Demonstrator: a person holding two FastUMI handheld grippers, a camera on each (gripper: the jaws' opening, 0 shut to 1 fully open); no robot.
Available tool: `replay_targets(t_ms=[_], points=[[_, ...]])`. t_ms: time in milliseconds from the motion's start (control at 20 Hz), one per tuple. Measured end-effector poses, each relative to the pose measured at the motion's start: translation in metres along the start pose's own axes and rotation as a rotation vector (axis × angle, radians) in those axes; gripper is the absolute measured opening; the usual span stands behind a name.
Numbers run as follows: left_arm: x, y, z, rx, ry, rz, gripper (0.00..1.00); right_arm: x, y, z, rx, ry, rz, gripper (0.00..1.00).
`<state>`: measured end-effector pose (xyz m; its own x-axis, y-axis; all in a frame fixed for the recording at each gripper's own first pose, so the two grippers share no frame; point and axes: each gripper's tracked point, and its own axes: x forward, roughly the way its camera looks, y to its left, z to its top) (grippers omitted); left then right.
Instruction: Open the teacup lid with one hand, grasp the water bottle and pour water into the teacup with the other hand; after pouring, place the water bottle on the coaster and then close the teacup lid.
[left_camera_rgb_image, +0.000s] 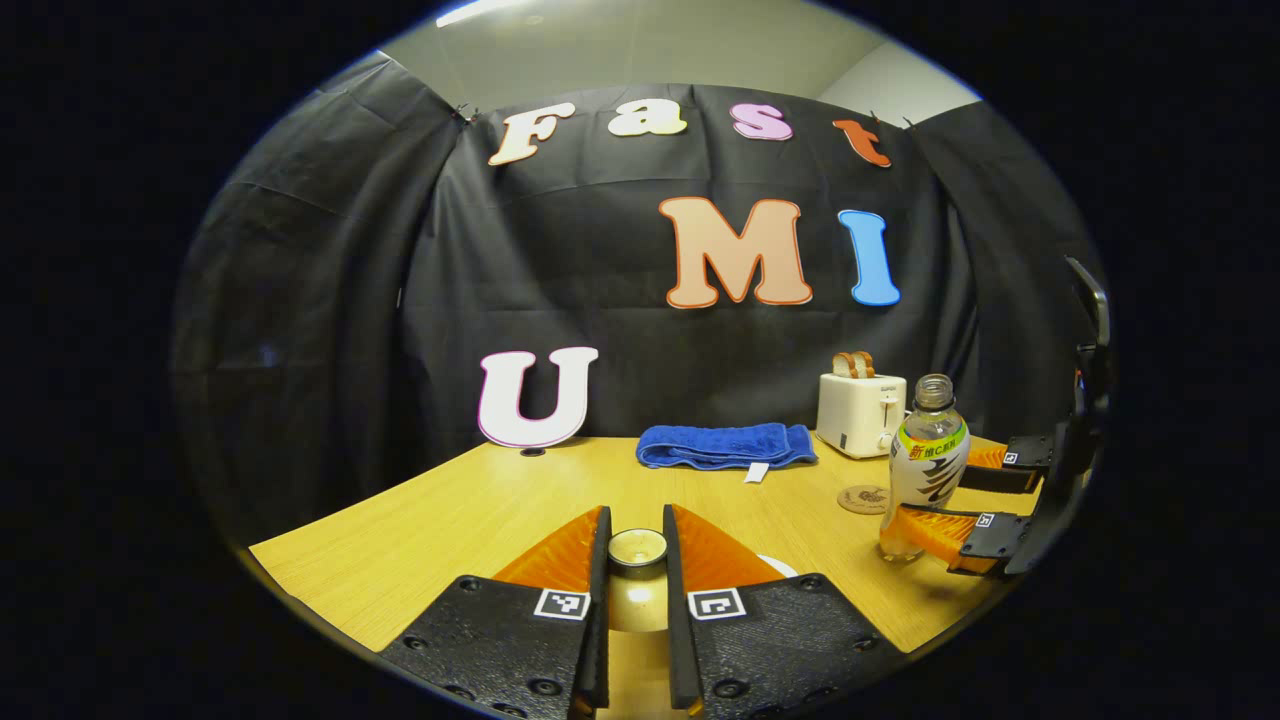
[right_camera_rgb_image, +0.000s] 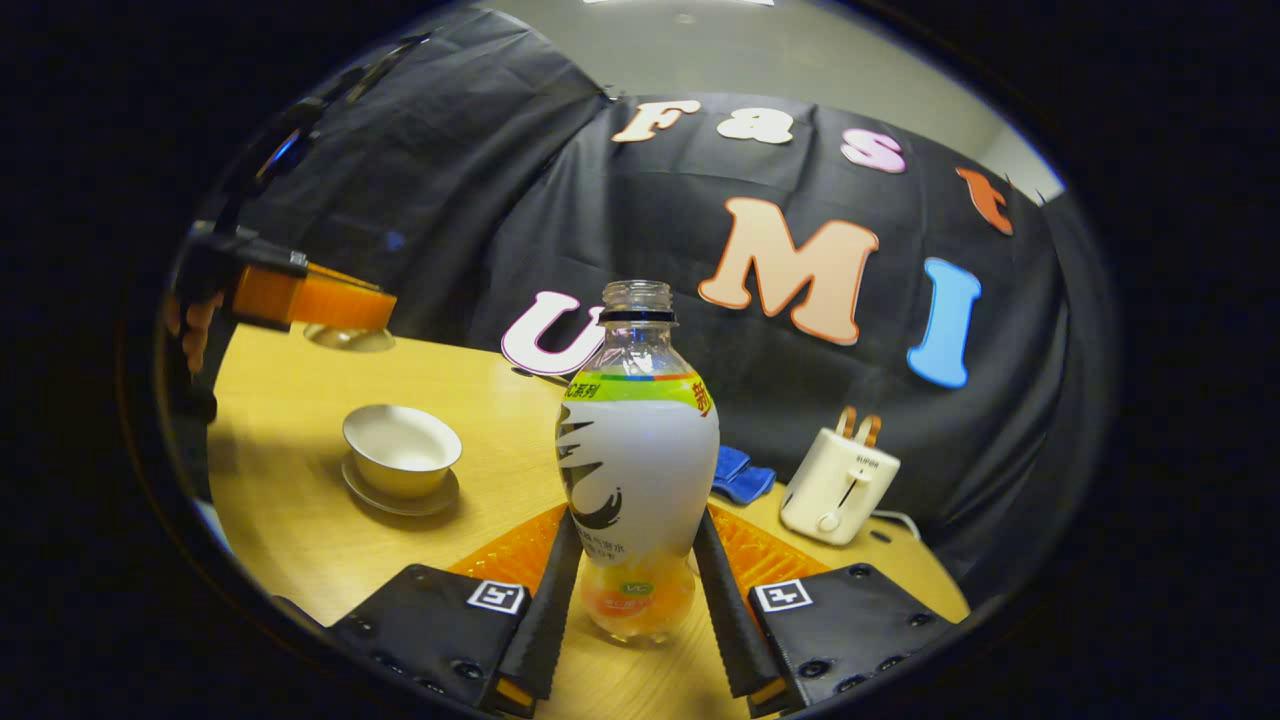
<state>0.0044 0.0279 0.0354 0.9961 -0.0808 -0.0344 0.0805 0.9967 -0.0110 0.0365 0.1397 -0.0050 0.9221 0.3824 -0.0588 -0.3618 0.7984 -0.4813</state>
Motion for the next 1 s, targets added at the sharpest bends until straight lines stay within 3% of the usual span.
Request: replay_targets(t_ms=[450, 1000], points=[[-0.014, 0.043, -0.017, -0.007, 0.013, 0.053, 0.21, 0.011, 0.021, 0.009, -0.498, -0.046, -0.036, 0.67], [-0.024, 0.075, -0.025, -0.030, -0.002, 0.077, 0.21, 0.006, 0.057, 0.009, -0.975, -0.102, -0.027, 0.68]])
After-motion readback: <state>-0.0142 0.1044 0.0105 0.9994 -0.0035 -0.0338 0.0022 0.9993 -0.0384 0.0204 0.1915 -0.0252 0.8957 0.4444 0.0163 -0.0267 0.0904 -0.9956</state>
